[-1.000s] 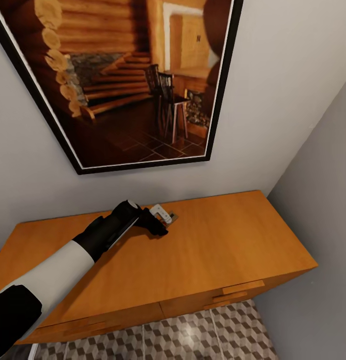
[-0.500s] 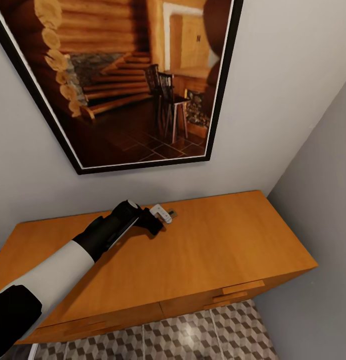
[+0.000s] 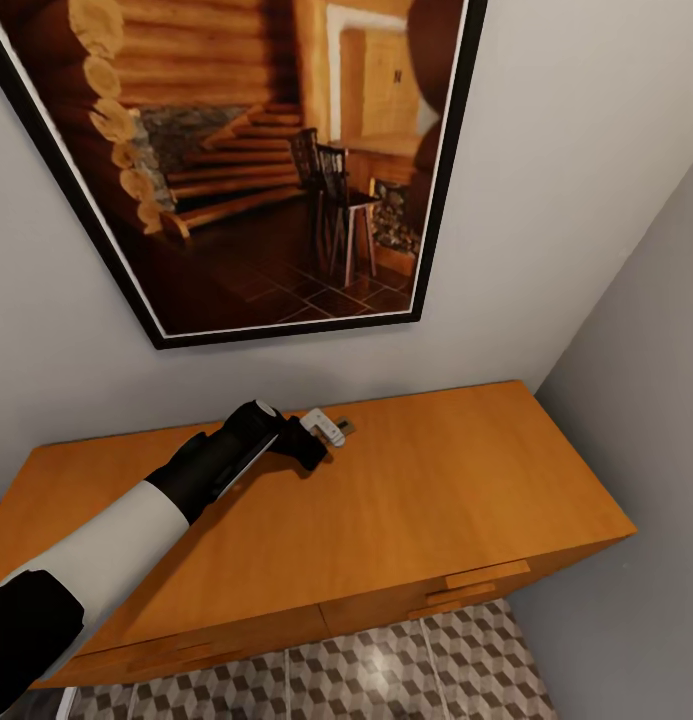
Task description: Take the four mousetraps from the cabinet in the bathroom and place them on the bathroom floor. Make sure all four end up on the same floor surface, and ensure that at least two of them are either under or directly next to the same bathroom sink.
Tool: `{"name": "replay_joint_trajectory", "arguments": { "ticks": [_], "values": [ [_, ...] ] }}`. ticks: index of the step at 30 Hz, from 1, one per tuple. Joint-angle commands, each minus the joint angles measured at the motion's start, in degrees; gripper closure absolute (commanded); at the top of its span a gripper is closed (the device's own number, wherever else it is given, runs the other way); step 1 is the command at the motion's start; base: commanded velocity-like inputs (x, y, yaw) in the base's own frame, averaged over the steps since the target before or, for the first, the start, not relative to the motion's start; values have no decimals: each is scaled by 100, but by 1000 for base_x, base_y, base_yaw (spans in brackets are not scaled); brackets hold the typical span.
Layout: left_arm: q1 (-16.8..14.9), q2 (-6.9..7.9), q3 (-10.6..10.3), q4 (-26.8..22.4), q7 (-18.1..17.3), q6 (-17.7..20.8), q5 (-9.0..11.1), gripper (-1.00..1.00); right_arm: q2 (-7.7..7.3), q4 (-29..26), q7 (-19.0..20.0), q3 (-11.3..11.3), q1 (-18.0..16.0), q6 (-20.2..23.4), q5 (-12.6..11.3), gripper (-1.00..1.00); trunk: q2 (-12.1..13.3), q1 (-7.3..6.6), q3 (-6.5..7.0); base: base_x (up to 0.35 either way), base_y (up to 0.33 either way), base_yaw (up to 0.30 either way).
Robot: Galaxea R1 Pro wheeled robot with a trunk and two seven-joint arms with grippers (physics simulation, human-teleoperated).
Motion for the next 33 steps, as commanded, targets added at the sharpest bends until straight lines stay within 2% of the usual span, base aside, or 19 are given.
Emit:
{"name": "replay_joint_trajectory", "arguments": {
  "ticks": [1,6,21,26,33],
  "values": [
    [-4,6,-17,177,-8,30,-6,100,-1,6,51,25,-4,-11,-81,100,-7,5,-10,0,0,0],
    [-4,6,-7,144,-9,33,-7,100,-2,6,49,24,-4,-11,-81,100,-7,5,-10,0,0,0],
    [-4,21,6,-452,-9,44,-2,100,9,6,47,25,-4,-23,-81,100,-7,5,-10,0,0,0],
    [-4,27,3,-624,-9,51,7,100,54,6,47,23,-4,-35,-81,100,-7,5,-10,0,0,0],
    [-4,44,-6,-638,-10,51,19,100,59,-2,47,17,-4,-43,-81,100,-7,5,-10,-46,0,0]
  ]
}}
